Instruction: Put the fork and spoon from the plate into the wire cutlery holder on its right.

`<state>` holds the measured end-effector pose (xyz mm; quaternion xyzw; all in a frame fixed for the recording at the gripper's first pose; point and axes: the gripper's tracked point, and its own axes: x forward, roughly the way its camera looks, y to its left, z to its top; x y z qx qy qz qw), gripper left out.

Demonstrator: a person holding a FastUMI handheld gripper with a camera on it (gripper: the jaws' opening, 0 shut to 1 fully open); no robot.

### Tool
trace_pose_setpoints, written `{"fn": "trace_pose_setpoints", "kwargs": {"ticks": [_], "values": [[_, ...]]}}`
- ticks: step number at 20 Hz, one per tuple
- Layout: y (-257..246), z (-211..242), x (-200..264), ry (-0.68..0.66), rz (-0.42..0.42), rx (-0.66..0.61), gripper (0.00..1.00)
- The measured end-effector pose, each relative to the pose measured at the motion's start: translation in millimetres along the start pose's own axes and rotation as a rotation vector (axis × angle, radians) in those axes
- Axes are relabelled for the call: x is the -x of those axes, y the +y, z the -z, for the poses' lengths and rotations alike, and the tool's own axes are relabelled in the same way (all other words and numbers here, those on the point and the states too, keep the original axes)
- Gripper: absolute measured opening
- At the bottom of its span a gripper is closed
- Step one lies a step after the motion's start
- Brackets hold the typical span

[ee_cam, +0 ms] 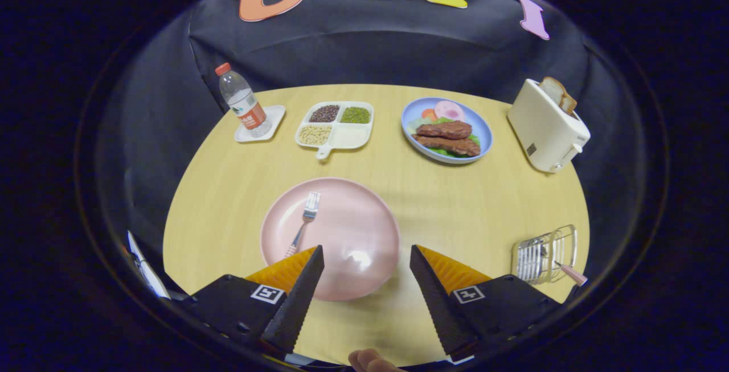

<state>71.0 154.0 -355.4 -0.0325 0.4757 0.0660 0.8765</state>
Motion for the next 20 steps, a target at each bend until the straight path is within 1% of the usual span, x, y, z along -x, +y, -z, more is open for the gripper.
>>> {"fn": "trace_pose_setpoints", "kwargs": {"ticks": [2,5,8,9,11,14,16,17,20], "values": [[21,4,-10,-0.004,-0.009,-0.036,0.91],[46,14,-27,0.008,0.004,-0.058,0.91],[60,20,-43,-0.006,0.042,-0.079,0.91],[61,22,-47,-0.011,0.066,-0.082,0.91],[66,30,-55,-0.007,0.095,-0.089,0.89],[77,39,-63,0.000,0.085,-0.104,0.75],[83,43,-66,-0.004,0.070,-0.118,0.74],[83,47,-67,-0.004,0.079,-0.121,0.69],[90,59,-74,0.021,0.065,-0.137,0.50]]}}
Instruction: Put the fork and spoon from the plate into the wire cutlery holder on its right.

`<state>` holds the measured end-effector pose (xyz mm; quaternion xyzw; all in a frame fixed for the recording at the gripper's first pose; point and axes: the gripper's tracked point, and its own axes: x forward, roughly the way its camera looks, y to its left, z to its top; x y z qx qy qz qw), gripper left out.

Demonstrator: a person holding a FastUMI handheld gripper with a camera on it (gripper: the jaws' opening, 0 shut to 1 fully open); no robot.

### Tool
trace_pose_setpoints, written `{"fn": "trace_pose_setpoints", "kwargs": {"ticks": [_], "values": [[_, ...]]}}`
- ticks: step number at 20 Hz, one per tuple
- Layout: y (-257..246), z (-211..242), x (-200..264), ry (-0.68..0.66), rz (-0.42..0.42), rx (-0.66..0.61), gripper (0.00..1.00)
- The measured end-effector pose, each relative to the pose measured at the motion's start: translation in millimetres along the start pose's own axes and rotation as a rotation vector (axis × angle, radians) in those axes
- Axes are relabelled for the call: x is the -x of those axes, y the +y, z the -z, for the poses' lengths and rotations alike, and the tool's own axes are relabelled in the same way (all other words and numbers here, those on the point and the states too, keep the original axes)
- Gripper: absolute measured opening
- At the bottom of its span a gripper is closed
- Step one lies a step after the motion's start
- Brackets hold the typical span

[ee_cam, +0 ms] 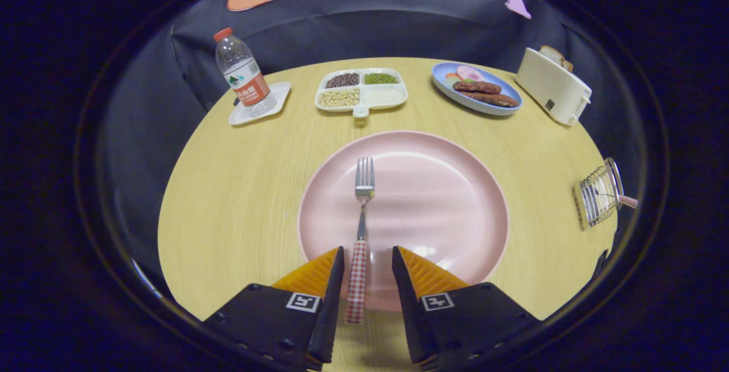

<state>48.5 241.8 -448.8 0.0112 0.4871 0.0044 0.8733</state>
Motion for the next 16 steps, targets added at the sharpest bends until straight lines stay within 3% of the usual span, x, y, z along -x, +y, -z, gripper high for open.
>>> {"fn": "trace_pose_setpoints", "kwargs": {"ticks": [3,4,6,13,16], "values": [[1,-2,0,-0.012,-0.003,-0.001,0.36],[-1,1,-1,-0.003,0.010,0.005,0.22],[-1,0,2,0.001,0.012,0.002,0.10],[-18,-15,26,-0.056,-0.013,0.030,0.10],[-31,-24,46,-0.081,-0.031,0.054,0.05]]}}
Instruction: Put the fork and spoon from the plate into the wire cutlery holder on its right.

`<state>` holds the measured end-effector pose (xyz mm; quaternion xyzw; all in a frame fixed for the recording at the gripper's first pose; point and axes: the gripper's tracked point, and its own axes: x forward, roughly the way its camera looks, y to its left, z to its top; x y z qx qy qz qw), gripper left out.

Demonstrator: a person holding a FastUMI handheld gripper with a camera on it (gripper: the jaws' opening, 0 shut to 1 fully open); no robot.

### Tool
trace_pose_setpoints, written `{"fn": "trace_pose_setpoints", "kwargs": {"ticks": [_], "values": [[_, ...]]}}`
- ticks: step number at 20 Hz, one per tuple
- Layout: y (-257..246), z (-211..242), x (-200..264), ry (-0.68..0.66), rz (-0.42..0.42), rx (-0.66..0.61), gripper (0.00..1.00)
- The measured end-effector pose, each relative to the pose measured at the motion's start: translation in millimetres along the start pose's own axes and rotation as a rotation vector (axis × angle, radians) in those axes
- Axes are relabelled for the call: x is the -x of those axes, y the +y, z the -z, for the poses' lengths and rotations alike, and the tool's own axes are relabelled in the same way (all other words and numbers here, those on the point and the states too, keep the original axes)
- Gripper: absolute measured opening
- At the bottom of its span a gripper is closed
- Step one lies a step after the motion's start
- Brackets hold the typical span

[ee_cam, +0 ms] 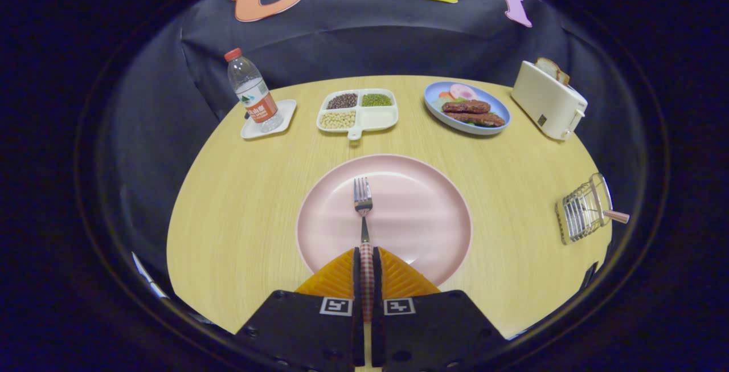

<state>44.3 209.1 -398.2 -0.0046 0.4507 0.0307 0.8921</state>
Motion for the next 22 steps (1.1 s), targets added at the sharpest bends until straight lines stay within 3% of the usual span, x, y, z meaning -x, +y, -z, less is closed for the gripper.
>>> {"fn": "trace_pose_setpoints", "kwargs": {"ticks": [11,22], "values": [[-118,-21,75,-0.061,0.041,0.053,0.05],[-243,-15,121,-0.052,0.096,0.010,0.05]]}}
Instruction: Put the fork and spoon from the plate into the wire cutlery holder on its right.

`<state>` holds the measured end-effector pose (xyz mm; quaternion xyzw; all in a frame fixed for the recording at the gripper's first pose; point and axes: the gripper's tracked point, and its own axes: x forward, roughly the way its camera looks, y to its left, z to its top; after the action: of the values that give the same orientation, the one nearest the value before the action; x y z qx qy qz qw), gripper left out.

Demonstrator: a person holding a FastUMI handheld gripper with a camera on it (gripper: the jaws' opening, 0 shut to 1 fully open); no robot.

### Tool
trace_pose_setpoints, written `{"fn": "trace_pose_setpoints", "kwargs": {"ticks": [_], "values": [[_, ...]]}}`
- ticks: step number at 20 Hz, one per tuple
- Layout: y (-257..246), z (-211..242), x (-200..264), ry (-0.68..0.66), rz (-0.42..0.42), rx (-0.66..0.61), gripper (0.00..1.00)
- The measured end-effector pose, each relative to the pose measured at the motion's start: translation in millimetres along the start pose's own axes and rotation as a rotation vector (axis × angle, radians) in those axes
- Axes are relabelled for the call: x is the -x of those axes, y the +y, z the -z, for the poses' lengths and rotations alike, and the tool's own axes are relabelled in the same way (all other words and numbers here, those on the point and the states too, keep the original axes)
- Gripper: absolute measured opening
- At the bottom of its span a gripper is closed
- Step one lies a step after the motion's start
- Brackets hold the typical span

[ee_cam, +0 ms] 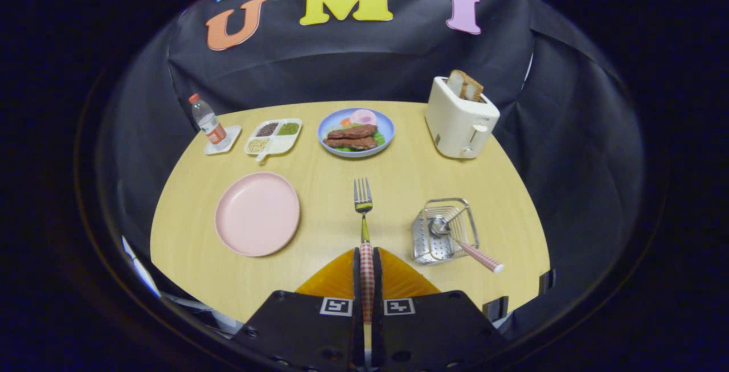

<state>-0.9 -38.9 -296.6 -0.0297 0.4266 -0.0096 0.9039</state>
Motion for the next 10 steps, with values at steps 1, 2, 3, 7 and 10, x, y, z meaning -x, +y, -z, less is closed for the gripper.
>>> {"fn": "trace_pose_setpoints", "kwargs": {"ticks": [1,2,3,7,10], "values": [[-11,1,2,0.002,0.008,-0.011,0.05],[-20,5,5,0.020,0.007,-0.016,0.05],[-27,8,7,0.043,-0.002,-0.019,0.05],[-63,10,16,0.096,0.004,0.001,0.05],[-81,12,18,0.136,0.013,-0.004,0.05]]}}
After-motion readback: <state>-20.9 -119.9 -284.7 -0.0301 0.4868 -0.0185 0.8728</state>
